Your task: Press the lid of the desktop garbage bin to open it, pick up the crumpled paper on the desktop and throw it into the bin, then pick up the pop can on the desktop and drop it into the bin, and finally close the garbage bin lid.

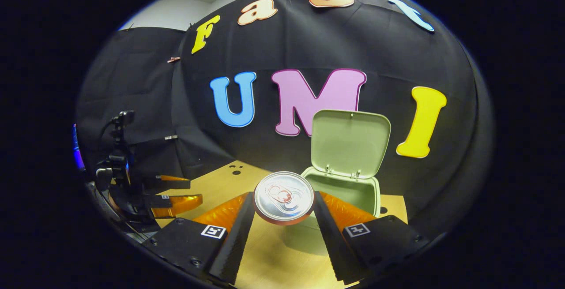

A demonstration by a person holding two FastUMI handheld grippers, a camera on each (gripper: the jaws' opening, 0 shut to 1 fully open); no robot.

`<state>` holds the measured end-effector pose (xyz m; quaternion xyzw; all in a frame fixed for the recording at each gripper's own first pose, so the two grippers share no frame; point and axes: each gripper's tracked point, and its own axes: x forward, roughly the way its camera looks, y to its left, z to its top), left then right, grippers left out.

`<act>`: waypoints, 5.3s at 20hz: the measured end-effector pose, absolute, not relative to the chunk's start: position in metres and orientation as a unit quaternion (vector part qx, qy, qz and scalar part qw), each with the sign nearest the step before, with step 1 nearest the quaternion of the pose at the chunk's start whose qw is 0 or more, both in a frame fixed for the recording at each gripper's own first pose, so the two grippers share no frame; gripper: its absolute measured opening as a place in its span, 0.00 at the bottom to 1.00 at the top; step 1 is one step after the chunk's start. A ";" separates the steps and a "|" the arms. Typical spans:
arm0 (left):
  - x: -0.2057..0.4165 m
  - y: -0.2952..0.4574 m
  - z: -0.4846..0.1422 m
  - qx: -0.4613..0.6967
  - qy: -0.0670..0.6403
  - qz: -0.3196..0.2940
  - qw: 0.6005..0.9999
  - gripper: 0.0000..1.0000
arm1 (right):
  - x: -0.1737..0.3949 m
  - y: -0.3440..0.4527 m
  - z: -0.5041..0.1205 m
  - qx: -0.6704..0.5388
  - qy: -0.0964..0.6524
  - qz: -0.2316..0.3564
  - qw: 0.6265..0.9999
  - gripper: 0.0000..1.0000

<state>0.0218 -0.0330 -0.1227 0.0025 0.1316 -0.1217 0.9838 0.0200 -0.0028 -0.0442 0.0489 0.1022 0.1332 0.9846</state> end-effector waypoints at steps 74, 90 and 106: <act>0.009 -0.016 -0.118 0.001 0.134 -0.076 0.988 0.94 | 0.250 -0.099 0.039 0.043 0.054 -0.003 0.998 0.97; 0.016 -0.030 -0.124 0.004 0.138 -0.101 0.985 0.94 | 0.170 -0.076 -0.025 0.035 0.124 0.042 0.991 0.98; 0.018 -0.038 -0.130 0.006 0.141 -0.112 0.984 0.94 | 0.119 -0.049 -0.101 0.057 0.200 0.069 0.976 0.98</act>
